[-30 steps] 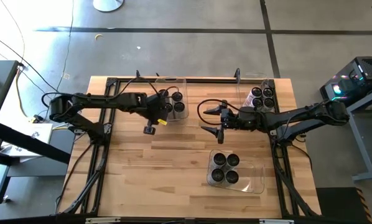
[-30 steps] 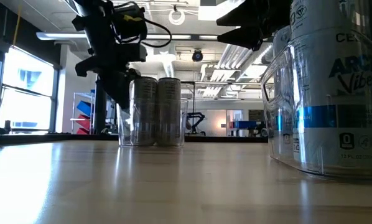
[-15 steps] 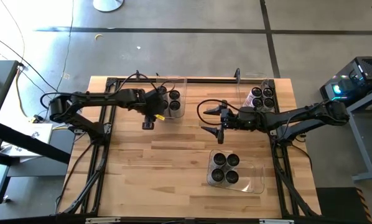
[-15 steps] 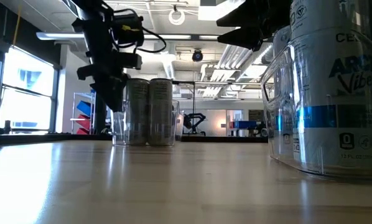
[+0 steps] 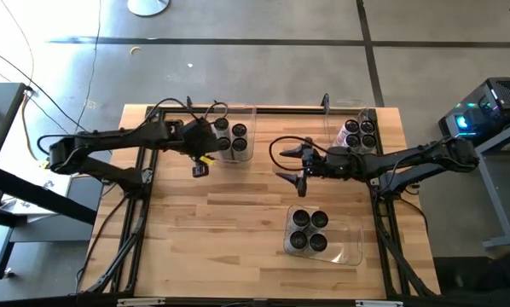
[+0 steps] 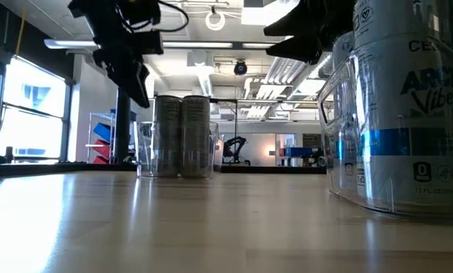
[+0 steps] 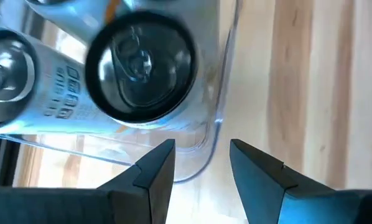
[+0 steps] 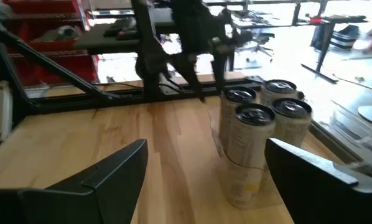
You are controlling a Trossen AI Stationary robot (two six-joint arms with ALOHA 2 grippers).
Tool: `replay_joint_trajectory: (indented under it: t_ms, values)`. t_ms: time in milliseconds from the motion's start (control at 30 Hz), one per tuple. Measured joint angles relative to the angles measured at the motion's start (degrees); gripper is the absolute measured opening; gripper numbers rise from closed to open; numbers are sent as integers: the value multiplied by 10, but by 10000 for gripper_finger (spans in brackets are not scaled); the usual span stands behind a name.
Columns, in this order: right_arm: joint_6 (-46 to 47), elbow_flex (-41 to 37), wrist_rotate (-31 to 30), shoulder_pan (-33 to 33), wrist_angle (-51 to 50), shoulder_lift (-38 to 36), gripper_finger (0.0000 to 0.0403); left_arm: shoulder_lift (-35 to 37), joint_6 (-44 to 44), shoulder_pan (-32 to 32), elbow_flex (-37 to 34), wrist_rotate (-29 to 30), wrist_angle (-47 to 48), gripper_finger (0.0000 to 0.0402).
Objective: Sort soda cans
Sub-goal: Move the transparent bin to the top left of the table
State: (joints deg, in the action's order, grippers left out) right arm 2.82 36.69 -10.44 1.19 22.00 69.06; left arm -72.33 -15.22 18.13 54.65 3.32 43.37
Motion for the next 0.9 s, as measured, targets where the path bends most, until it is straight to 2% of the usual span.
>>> replay_joint_trajectory:
  t_ms: [100, 200, 400, 500, 600, 900]
  values:
    - [15, 0, -11, -1, -20, 0, 319, 35, 37, -17, -15, 0, -10, 147]
    - [42, 0, 13, -6, -42, 12, 319, 73, 75, -34, -56, 4, -36, 147]
    - [84, 24, 38, -31, -12, 129, 319, 139, 163, -42, -193, 61, -143, 147]
    - [89, 80, 36, -56, -46, 194, 311, 157, 208, -41, -255, 90, -189, 147]
    - [86, 155, 41, -83, -120, 257, 292, 160, 237, -39, -307, 94, -235, 147]
    - [47, 345, 21, -152, -336, 416, 196, 141, 254, -4, -413, 90, -444, 147]
